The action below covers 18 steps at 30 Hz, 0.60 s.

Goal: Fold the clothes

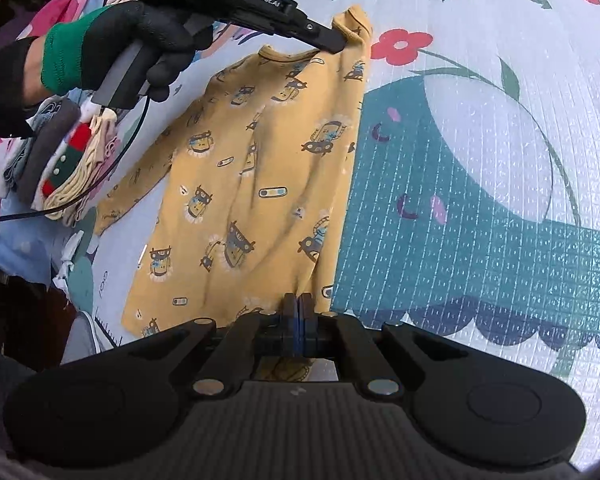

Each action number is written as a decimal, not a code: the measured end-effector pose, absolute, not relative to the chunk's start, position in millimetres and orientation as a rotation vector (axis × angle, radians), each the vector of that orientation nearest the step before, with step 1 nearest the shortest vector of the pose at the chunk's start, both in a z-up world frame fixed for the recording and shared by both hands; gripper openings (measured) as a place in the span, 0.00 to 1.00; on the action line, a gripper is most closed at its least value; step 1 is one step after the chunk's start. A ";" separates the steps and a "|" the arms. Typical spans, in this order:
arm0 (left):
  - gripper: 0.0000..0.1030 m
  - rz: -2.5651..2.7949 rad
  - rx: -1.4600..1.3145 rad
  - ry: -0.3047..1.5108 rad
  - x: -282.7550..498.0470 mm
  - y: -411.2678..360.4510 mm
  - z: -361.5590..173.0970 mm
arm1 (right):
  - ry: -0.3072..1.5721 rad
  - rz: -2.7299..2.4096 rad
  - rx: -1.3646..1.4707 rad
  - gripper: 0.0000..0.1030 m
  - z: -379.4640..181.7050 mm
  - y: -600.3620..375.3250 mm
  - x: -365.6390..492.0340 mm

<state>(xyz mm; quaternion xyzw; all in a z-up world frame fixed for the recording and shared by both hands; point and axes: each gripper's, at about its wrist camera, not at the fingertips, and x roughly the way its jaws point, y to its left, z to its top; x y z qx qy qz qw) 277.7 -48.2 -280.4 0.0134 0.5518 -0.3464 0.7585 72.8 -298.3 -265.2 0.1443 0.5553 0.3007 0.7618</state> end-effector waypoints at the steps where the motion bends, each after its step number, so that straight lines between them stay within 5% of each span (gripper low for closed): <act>1: 0.14 -0.759 0.038 1.200 276.3 -47.7 -277.8 | 1.199 0.664 0.320 0.07 -264.0 -298.6 71.6; 2: 0.32 -0.759 0.063 1.188 274.4 -47.3 -273.1 | 1.191 0.656 0.328 0.08 -262.6 -300.6 69.7; 4: 0.51 -0.803 0.067 1.182 269.8 -44.9 -261.6 | 1.182 0.651 0.355 0.08 -260.8 -305.4 66.4; 12: 0.51 -0.907 0.087 1.339 229.9 -25.9 -277.0 | 1.194 0.689 0.367 0.09 -260.6 -297.2 58.3; 13: 0.49 -0.911 0.093 1.328 224.1 -25.1 -279.8 | 1.202 0.689 0.349 0.09 -261.6 -292.2 59.1; 15: 0.07 -0.938 0.044 1.322 220.9 -22.8 -279.1 | 1.215 0.685 0.302 0.04 -266.5 -284.0 59.7; 18: 0.03 -0.848 -0.146 1.388 226.5 -7.7 -274.1 | 1.198 0.703 0.210 0.03 -260.2 -279.4 56.1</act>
